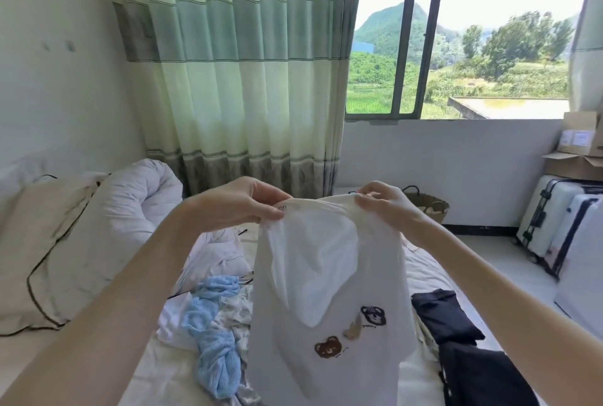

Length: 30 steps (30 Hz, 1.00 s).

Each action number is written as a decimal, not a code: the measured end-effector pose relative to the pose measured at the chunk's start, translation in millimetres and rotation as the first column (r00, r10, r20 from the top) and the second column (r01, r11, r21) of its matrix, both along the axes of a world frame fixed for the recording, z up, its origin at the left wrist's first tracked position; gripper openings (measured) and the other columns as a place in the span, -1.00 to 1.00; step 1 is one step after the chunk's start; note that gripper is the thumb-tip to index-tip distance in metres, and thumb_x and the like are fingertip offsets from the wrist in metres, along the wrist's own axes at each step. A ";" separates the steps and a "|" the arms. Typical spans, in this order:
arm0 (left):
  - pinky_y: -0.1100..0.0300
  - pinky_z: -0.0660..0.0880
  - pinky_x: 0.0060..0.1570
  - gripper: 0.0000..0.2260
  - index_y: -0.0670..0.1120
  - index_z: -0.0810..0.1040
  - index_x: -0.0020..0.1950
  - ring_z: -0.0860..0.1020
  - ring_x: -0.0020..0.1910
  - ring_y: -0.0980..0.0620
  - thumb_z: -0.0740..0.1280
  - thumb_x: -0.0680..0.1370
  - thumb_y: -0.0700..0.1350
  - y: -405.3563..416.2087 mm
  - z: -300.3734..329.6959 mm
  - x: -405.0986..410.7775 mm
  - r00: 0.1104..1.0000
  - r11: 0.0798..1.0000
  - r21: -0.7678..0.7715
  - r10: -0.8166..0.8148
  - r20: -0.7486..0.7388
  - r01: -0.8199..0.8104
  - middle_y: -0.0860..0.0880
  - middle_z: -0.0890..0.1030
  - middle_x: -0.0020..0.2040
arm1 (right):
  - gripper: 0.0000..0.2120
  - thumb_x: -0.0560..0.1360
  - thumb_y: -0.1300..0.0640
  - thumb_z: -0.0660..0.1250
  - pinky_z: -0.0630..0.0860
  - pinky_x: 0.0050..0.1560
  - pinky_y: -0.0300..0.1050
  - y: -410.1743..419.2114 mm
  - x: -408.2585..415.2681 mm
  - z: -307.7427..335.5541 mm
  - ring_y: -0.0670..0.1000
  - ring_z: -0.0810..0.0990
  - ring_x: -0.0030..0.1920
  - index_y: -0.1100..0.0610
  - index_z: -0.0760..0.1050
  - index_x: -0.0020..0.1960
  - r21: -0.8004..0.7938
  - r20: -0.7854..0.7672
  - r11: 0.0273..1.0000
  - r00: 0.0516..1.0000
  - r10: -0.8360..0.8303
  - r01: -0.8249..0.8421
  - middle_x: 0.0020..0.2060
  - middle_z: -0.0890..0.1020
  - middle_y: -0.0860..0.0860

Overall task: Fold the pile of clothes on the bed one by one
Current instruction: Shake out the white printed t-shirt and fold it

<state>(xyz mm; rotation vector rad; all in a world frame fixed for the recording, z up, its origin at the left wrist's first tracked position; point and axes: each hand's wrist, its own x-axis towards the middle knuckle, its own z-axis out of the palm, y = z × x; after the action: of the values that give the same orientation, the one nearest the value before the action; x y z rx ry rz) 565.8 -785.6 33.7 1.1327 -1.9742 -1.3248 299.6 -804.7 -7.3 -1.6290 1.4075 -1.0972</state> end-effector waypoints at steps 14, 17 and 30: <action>0.43 0.28 -0.20 -0.85 -0.11 0.67 -0.01 0.43 -0.25 0.10 0.33 0.51 -0.26 -7.8 29.6 -68.7 0.840 0.469 -0.861 0.534 0.099 -0.196 0.05 0.41 -0.21 | -0.93 0.43 0.21 0.27 0.41 -0.26 -0.06 18.0 35.9 13.5 0.13 0.51 -0.24 0.10 0.50 -0.11 -0.515 -0.353 0.857 0.904 -0.242 0.028 -0.26 0.60 0.02; 0.20 0.41 -0.12 -0.86 -0.15 0.64 -0.02 0.51 -0.16 -0.04 0.28 0.55 -0.26 -13.0 6.1 -47.5 0.791 0.526 -0.835 0.574 0.212 -0.159 -0.02 0.44 -0.16 | -0.83 0.41 0.23 0.29 0.51 -0.11 -0.04 18.6 29.3 26.5 0.11 0.57 -0.15 0.10 0.62 -0.07 -0.451 -0.391 0.892 0.906 -0.160 -0.037 -0.21 0.66 0.05; 0.17 0.39 -0.21 -0.74 0.00 0.53 -0.25 0.49 -0.17 -0.03 0.22 0.45 -0.36 -31.5 -36.8 44.3 0.686 0.655 -0.608 0.689 0.236 -0.449 -0.07 0.55 -0.14 | -0.79 0.38 0.29 0.17 0.51 -0.23 -0.10 -21.0 -11.4 5.4 0.16 0.54 -0.20 0.13 0.56 -0.28 -0.099 -0.658 0.988 0.737 -0.154 0.118 -0.32 0.56 0.08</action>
<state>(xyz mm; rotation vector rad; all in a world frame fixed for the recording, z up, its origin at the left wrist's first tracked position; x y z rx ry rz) 610.1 -817.2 -3.1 1.7010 -1.8108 -0.1639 288.2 -825.7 -1.9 -2.1019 1.9882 -0.6283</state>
